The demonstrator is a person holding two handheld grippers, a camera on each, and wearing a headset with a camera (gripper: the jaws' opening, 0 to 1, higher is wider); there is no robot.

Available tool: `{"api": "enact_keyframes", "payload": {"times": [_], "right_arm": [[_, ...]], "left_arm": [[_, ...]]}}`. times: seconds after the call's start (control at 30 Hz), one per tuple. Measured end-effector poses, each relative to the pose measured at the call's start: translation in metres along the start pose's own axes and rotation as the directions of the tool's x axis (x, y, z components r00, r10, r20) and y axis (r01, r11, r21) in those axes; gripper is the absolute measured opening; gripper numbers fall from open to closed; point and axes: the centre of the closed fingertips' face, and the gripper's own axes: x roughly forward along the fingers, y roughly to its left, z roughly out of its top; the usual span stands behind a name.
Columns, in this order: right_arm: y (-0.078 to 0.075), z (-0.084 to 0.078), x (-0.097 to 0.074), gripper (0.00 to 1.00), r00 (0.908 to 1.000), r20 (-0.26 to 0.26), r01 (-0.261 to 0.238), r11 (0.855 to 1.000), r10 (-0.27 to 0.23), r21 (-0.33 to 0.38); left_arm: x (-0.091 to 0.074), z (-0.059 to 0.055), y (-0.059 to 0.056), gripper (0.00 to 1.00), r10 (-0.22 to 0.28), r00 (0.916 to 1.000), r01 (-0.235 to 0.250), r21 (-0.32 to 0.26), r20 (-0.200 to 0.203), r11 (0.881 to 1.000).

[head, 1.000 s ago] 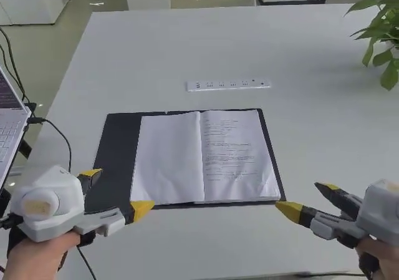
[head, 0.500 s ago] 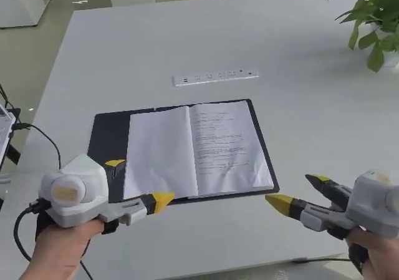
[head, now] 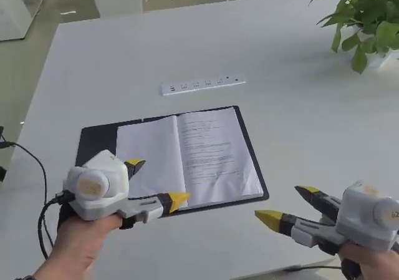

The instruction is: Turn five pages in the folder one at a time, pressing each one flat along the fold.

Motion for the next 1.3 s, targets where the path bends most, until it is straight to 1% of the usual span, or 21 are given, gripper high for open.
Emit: {"api": "enact_keyframes", "payload": {"times": [0.07, 0.13, 0.27, 0.37, 0.47, 0.6, 0.67, 0.7, 0.77, 0.8, 0.83, 0.87, 0.93, 1.03, 1.1, 1.17, 1.23, 1.3], "right_arm": [[0.0, -0.001, -0.001, 0.79, 1.0, -0.005, -0.005, 1.0, 0.005, -0.003], [-0.001, -0.003, -0.002, 0.79, 0.9999, -0.016, -0.007, 1.0, 0.007, -0.008], [-0.001, -0.004, -0.003, 0.79, 0.9998, -0.015, -0.01, 1.0, 0.01, 0.0], [-0.002, -0.004, -0.004, 0.79, 0.9998, -0.017, -0.008, 1.0, 0.008, 0.003], [-0.003, -0.005, -0.005, 0.79, 0.9998, -0.019, -0.006, 1.0, 0.006, 0.013], [-0.004, -0.005, -0.005, 0.79, 0.9997, -0.021, -0.009, 1.0, 0.009, 0.019], [-0.006, -0.004, -0.005, 0.79, 0.9997, -0.02, -0.014, 1.0, 0.015, 0.025], [-0.008, -0.003, -0.006, 0.79, 0.9998, -0.009, -0.016, 0.999, 0.017, 0.035], [-0.01, -0.001, -0.006, 0.79, 0.9999, 0.002, -0.017, 0.998, 0.017, 0.053], [-0.012, -0.002, -0.007, 0.79, 0.9999, 0.004, -0.015, 0.998, 0.015, 0.058], [-0.014, -0.002, -0.006, 0.78, 0.9999, 0.004, -0.013, 0.998, 0.013, 0.06], [-0.014, -0.003, -0.006, 0.78, 0.9999, 0.002, -0.012, 0.998, 0.012, 0.062], [-0.014, -0.005, -0.006, 0.78, 0.9999, -0.003, -0.011, 0.998, 0.012, 0.065], [-0.014, -0.007, -0.006, 0.78, 0.9999, -0.008, -0.014, 0.998, 0.015, 0.069], [-0.013, -0.008, -0.007, 0.78, 0.9999, -0.009, -0.013, 0.997, 0.014, 0.072], [-0.014, -0.008, -0.008, 0.78, 0.9999, -0.005, -0.01, 0.997, 0.011, 0.079], [-0.014, -0.009, -0.009, 0.77, 1.0, -0.003, -0.007, 0.996, 0.007, 0.085], [-0.014, -0.01, -0.01, 0.77, 1.0, -0.002, -0.008, 0.996, 0.009, 0.092]], "left_arm": [[0.01, 0.005, -0.004, 0.74, -0.016, 0.9999, 0.016, -0.002, 0.002, 1.0], [0.021, 0.007, -0.009, 0.74, -0.03, 0.9994, 0.031, 0.017, -0.017, 0.999], [0.038, 0.013, -0.019, 0.73, -0.061, 0.9976, 0.062, 0.034, -0.033, 0.997], [0.053, 0.015, -0.022, 0.73, -0.068, 0.9966, 0.07, 0.048, -0.048, 0.996], [0.068, 0.018, -0.029, 0.71, -0.094, 0.9943, 0.096, 0.042, -0.051, 0.995], [0.088, 0.017, -0.036, 0.7, -0.116, 0.9907, 0.12, 0.049, -0.071, 0.992], [0.099, 0.014, -0.041, 0.71, -0.131, 0.9869, 0.137, 0.055, -0.094, 0.989], [0.106, 0.01, -0.042, 0.71, -0.135, 0.9847, 0.141, 0.051, -0.11, 0.989], [0.114, 0.006, -0.045, 0.7, -0.142, 0.9821, 0.149, 0.05, -0.125, 0.988], [0.12, 0.003, -0.048, 0.7, -0.146, 0.9799, 0.155, 0.056, -0.136, 0.986], [0.126, 0.0, -0.052, 0.7, -0.15, 0.9778, 0.161, 0.063, -0.146, 0.985], [0.128, -0.001, -0.053, 0.7, -0.152, 0.9772, 0.163, 0.066, -0.148, 0.984], [0.138, -0.006, -0.058, 0.7, -0.158, 0.9738, 0.171, 0.069, -0.164, 0.983], [0.155, -0.017, -0.06, 0.7, -0.145, 0.9707, 0.157, 0.049, -0.192, 0.986], [0.163, -0.019, -0.061, 0.7, -0.136, 0.9717, 0.147, 0.041, -0.193, 0.988], [0.173, -0.023, -0.062, 0.7, -0.117, 0.973, 0.128, 0.041, -0.199, 0.991], [0.181, -0.028, -0.06, 0.7, -0.091, 0.9724, 0.103, 0.046, -0.215, 0.994], [0.187, -0.029, -0.06, 0.72, -0.082, 0.973, 0.093, 0.04, -0.215, 0.995]]}}
